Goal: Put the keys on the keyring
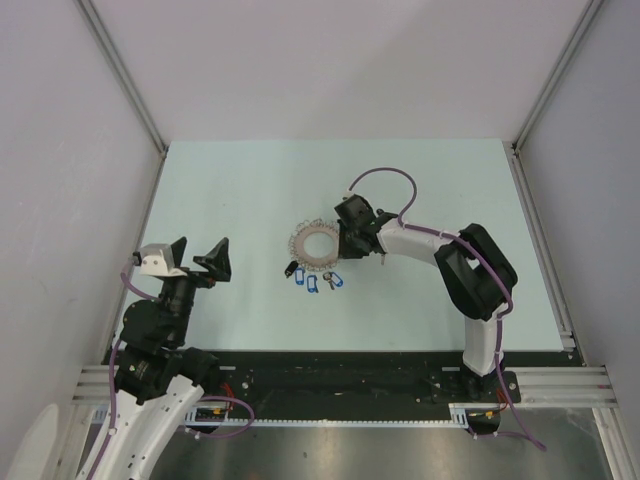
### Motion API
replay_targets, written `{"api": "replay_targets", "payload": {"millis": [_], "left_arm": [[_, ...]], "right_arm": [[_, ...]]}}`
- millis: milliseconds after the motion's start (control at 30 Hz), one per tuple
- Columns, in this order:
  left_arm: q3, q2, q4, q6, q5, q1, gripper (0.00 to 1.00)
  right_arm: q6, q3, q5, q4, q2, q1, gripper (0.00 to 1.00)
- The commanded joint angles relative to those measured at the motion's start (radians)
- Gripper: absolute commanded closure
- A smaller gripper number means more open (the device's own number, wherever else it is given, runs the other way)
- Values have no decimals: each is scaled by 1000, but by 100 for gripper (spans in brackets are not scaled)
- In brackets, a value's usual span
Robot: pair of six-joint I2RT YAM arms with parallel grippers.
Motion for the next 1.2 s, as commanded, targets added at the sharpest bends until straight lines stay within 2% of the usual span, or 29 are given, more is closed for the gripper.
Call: {"api": "replay_targets", "payload": {"millis": [0,500,667,800,1167], "left_arm": [[6,3,12,11,19,1,0],[6,6,13,12,22,1,0],[6,7,13,14,22,1,0],[6,9,13,14,22,1,0],[12,29,17,16,37,1,0]], "right_arm": [[2,3,2,27,16,-6,82],[-33,3,-24,63,25,-9,85],[-51,3,-27,63,24,-9,91],[-76,3,-38,61,12,-8,100],[-278,3,32,125,-184,31,100]]}}
